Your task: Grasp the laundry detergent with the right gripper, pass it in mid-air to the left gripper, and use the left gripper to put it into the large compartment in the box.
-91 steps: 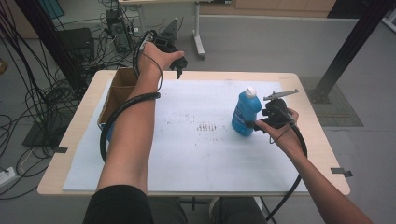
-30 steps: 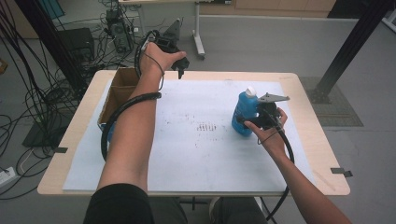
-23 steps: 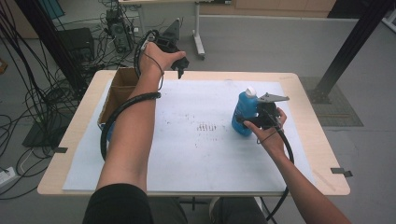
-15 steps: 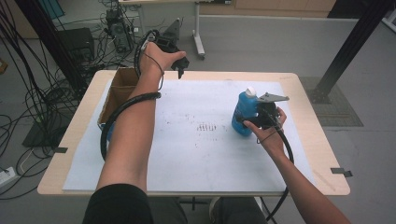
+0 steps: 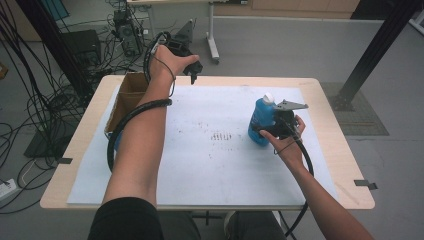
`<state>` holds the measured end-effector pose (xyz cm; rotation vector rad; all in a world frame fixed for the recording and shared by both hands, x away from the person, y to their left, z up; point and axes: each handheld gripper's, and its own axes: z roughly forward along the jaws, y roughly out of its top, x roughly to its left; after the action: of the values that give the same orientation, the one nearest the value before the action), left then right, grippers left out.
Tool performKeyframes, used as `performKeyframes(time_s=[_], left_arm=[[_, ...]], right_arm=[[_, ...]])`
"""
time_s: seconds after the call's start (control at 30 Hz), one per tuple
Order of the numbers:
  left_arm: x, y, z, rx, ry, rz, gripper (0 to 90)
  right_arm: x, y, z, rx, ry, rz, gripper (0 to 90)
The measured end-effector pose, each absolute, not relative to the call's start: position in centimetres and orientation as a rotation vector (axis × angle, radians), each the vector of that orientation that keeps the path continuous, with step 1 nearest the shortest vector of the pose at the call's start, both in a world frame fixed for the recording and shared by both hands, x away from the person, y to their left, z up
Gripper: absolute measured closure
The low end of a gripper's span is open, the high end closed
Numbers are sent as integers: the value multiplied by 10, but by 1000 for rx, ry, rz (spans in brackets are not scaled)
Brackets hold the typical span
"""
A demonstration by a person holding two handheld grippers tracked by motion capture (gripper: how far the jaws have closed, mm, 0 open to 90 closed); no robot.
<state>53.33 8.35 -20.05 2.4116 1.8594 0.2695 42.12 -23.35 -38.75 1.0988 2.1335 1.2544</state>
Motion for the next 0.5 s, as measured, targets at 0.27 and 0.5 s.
performKeyframes(time_s=[0.27, 0.5], left_arm=[[533, 84, -200, 2411, 1857, 269, 69], [533, 83, -199, 2413, 1857, 270, 69]], right_arm=[[421, -233, -388, 1094, 2134, 1258, 15], [421, -233, -388, 1092, 2134, 1262, 15]])
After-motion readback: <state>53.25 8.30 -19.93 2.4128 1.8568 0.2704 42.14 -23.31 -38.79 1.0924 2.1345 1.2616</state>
